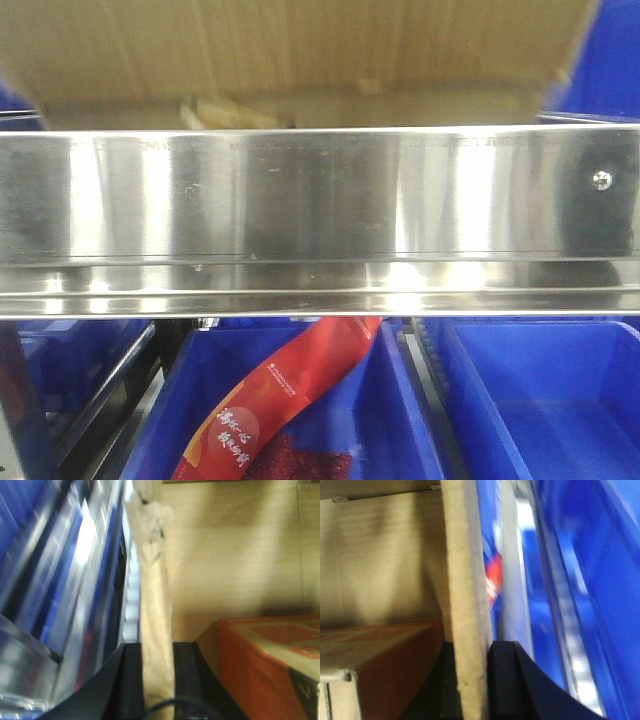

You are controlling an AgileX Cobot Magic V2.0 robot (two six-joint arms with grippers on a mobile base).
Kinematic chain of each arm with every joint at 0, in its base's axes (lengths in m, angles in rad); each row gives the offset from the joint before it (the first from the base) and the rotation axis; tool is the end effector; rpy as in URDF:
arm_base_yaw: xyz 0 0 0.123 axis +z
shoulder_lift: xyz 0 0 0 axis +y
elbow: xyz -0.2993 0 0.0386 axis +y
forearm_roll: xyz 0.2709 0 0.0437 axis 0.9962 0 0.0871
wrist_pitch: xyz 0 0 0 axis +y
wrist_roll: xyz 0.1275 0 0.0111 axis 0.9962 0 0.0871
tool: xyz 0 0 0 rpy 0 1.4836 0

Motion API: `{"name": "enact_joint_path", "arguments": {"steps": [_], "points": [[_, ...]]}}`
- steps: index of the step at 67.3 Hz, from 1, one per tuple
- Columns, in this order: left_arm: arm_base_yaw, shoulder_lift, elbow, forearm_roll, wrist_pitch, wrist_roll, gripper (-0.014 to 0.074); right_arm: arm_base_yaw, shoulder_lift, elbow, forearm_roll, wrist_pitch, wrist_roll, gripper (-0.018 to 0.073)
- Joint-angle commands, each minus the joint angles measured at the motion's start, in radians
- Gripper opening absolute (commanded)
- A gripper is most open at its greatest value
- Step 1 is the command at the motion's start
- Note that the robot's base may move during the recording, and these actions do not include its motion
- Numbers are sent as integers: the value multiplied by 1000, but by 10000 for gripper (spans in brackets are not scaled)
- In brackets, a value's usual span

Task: Stack two boxes on right shelf middle
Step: 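Lower the held boxes onto the middle shelf with both grippers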

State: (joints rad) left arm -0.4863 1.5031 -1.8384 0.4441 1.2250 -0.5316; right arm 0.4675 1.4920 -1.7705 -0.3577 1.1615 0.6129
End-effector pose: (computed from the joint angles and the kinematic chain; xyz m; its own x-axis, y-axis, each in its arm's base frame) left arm 0.3281 -0.1149 0.4732 -0.6346 -0.0403 -0.7718 -0.0643 0.9979 0.0007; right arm 0.3312 0.1211 0.4564 -0.6554 0.1451 -0.7412 0.0815 0.9892 0.1215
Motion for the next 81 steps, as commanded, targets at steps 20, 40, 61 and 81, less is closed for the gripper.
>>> {"name": "enact_joint_path", "arguments": {"steps": [20,40,61,81], "points": [[5,10,-1,8,-23,5,173,-5,63,-10,48,-20,7,1],[5,10,-1,14,-67,5,393,-5,67,-12,48,-45,7,475],[5,1,-12,12,-68,7,341,-5,19,-15,48,-17,-71,447],[3,-17,-12,-105,-60,138,-111,-5,-28,-15,48,60,-245,-152]]}}
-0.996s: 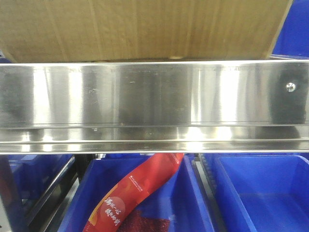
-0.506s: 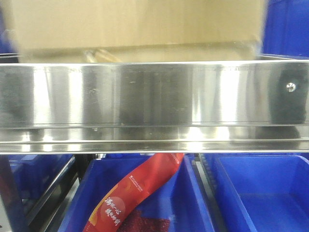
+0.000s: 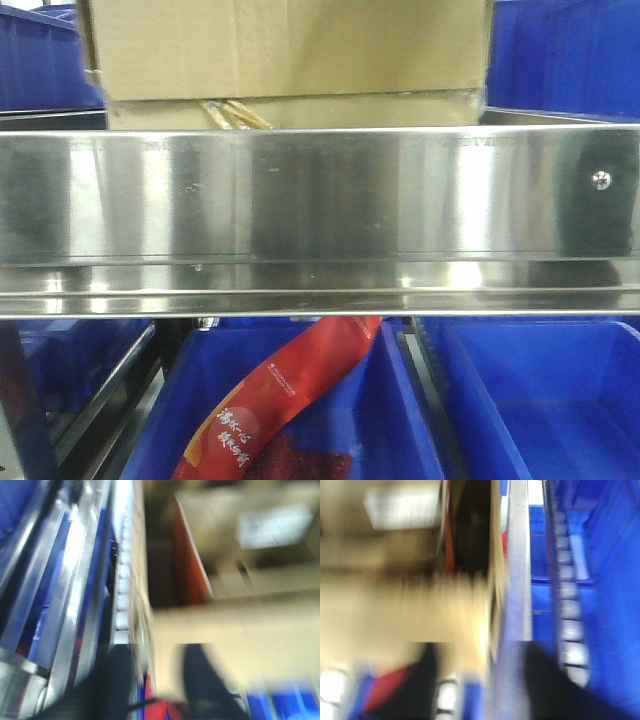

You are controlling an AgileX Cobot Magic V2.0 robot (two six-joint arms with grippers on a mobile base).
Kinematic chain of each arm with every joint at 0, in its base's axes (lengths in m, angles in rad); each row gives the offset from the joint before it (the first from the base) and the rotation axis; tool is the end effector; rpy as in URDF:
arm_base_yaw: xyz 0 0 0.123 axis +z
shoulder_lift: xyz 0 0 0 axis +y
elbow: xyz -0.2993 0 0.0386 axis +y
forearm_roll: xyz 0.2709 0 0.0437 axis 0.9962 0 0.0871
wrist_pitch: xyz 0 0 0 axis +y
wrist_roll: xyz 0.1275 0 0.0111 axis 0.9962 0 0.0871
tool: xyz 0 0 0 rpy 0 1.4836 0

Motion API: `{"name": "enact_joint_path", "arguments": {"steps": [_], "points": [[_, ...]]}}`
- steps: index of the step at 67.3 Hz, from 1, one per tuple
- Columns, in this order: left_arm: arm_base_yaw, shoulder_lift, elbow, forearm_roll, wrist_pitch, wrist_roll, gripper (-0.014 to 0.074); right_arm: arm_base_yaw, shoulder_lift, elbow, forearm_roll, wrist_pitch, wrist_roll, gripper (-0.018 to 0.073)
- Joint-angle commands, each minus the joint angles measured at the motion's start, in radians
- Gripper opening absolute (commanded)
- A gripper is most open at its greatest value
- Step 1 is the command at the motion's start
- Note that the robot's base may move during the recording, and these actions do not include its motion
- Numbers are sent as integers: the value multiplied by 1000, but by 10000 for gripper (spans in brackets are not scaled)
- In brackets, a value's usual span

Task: Stack two boxes on right shelf middle
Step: 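Lower the held boxes onto the middle shelf with both grippers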

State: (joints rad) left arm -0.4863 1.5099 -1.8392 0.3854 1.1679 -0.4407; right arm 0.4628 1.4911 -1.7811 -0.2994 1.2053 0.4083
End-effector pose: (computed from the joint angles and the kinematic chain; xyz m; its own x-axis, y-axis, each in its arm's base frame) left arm 0.3323 -0.1256 0.4735 -0.6202 0.0316 -0.7838 0.0376 0.9992 0.0104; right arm 0.3256 0.1231 0.4544 -0.6974 -0.0321 -0.7160 -0.0572 0.9983 0.0110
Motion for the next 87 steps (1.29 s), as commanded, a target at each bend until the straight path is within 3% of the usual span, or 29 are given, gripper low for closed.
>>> {"name": "enact_joint_path", "arguments": {"steps": [1,9,16,25,34,43,63,70,87], "points": [[3,-27,-11,-56,-3,55,-109,0,-30,-4,-11,16,-43,-171],[3,-54,-8,-106,-1,109,-111,0,-58,1,-11,-3,-83,-162],[3,-98,44,-106,-51,124,-111,0,-102,55,-11,-117,-89,-162],[3,-231,287,-140,-290,124,-111,0,-200,231,-11,-317,-89,-162],[4,-400,581,-185,-599,112,-111,-3,-320,446,-11,-542,-36,-162],[31,-548,798,-178,-768,28,-111,-4,-446,636,-11,-721,36,-162],[172,-878,1108,-173,-854,22,-111,-106,-751,948,-34,-810,46,-162],[188,-974,1150,-171,-833,22,-111,-113,-869,1027,-38,-828,46,-162],[188,-1062,1153,-171,-817,22,-111,-113,-997,1032,-38,-795,46,-162]]}}
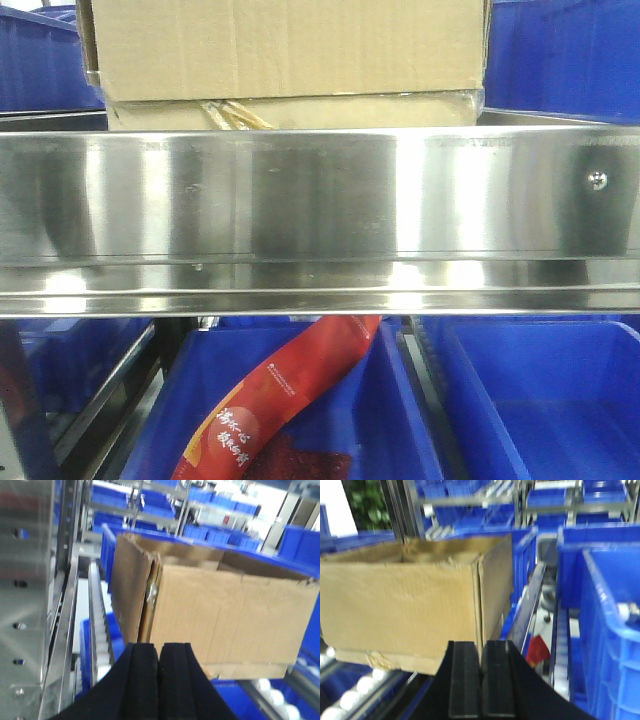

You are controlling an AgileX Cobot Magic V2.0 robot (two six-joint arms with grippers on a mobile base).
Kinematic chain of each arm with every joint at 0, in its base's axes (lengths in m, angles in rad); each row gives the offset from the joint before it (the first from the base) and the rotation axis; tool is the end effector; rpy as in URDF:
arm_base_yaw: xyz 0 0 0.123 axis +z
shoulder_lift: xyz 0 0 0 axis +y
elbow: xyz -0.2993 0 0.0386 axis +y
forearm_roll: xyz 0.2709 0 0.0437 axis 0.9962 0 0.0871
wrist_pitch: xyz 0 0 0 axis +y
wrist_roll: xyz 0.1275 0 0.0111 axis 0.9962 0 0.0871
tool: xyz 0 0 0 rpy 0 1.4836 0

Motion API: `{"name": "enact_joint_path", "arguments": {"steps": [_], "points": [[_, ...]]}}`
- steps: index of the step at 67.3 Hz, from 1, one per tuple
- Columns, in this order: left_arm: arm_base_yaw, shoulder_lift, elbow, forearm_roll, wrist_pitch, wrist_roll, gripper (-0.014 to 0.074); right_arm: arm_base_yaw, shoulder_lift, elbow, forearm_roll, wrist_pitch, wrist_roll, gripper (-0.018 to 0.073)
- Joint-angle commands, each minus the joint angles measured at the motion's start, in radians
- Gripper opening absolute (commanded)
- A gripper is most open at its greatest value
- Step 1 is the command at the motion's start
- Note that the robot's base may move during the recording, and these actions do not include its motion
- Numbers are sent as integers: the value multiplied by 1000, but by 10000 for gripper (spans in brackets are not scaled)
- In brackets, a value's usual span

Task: Stack two boxes on right shelf middle
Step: 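Lower the held boxes onto the middle shelf with both grippers, then open both grippers and withdraw them from the boxes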

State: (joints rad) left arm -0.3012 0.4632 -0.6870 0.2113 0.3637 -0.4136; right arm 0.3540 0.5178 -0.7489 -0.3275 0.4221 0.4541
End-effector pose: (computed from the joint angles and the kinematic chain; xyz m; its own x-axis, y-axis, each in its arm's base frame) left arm 0.1283 -0.0299 0.3882 -0.0903 -0.1955 -0.9765 0.2102 0.9547 -0.2106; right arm 0.1364 0.0324 0.3986 -0.1113 0.1205 -0.9865 -0.2059 0.9683 0.1415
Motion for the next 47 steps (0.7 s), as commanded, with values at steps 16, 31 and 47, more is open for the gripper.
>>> {"name": "enact_joint_path", "arguments": {"steps": [16,31,47], "points": [[3,-17,0,3,-13,-5,-111,-4,-40,0,-10,-11,1,-162],[3,-17,0,3,-13,-5,-111,-4,-42,7,-3,-28,1,-162],[3,-17,0,3,-13,-5,-111,-169,-117,251,379,-388,-584,-162]]}}
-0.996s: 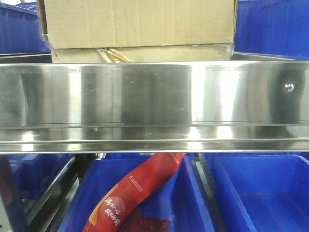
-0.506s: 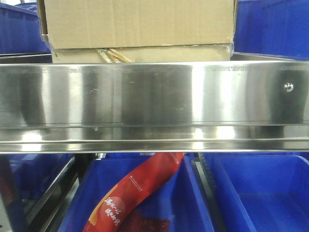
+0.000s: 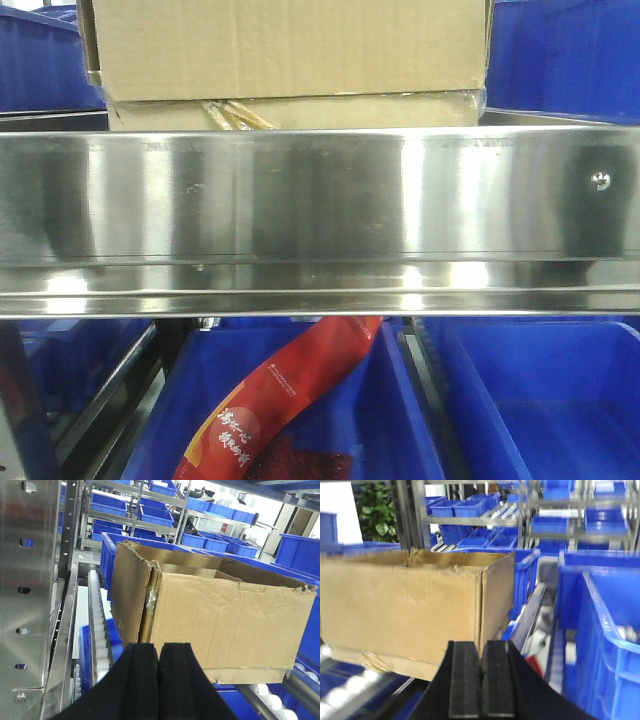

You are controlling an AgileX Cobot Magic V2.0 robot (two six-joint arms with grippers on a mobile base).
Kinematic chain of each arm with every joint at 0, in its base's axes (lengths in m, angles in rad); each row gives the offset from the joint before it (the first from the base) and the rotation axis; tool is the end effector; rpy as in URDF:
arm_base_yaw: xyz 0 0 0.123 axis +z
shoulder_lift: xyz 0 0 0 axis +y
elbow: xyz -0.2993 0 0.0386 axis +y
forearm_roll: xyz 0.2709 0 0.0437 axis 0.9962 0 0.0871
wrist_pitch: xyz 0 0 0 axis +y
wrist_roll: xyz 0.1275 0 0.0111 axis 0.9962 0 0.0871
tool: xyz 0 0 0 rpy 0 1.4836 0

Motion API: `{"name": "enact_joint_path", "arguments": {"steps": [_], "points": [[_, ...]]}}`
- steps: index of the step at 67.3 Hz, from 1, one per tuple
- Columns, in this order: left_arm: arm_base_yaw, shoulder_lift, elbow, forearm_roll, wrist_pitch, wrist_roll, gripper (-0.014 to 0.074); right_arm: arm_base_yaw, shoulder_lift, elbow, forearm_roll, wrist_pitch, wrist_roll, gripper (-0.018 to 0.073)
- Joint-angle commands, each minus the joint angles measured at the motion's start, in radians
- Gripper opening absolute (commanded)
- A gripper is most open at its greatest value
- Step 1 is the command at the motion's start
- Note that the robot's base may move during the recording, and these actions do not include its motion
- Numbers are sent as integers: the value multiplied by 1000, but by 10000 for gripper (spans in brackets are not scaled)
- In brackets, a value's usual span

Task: Stack two boxes on right shelf middle
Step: 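Open both grippers and withdraw them from the boxes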

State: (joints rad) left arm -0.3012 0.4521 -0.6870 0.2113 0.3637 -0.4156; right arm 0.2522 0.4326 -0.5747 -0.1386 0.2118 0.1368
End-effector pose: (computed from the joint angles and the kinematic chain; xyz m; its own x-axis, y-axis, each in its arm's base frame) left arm 0.1255 -0.0290 0.3896 -0.0804 -0.2006 -0.9764 0.2123 0.9536 -0.2134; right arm 0.1310 0.0299 0.3676 0.0186 0.0061 -0.9998 -0.2213 0.9752 0.0018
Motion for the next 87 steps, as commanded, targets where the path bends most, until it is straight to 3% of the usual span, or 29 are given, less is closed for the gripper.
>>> {"name": "enact_joint_path", "arguments": {"steps": [1,3,7,17,32,39,46,87], "points": [[3,-6,0,3,-13,-3,-111,-88,-38,93,221,-212,-306,-162],[3,-6,0,3,-13,-3,-111,-114,-49,134,264,-257,-369,-162],[3,-6,0,3,-13,-3,-111,-157,-78,192,276,-310,-379,-162],[3,-6,0,3,-13,-3,-111,-234,-184,335,276,-266,-289,-162],[3,-6,0,3,-13,-3,-111,-312,-330,537,276,-271,-287,-162],[3,-6,0,3,-13,-3,-111,-315,-399,575,268,-284,-287,-162],[3,-6,0,3,-13,-3,-111,-316,-433,575,257,-200,-287,-162],[3,-8,0,3,-12,-3,-111,-319,-433,575,253,-257,-287,-162]]}}
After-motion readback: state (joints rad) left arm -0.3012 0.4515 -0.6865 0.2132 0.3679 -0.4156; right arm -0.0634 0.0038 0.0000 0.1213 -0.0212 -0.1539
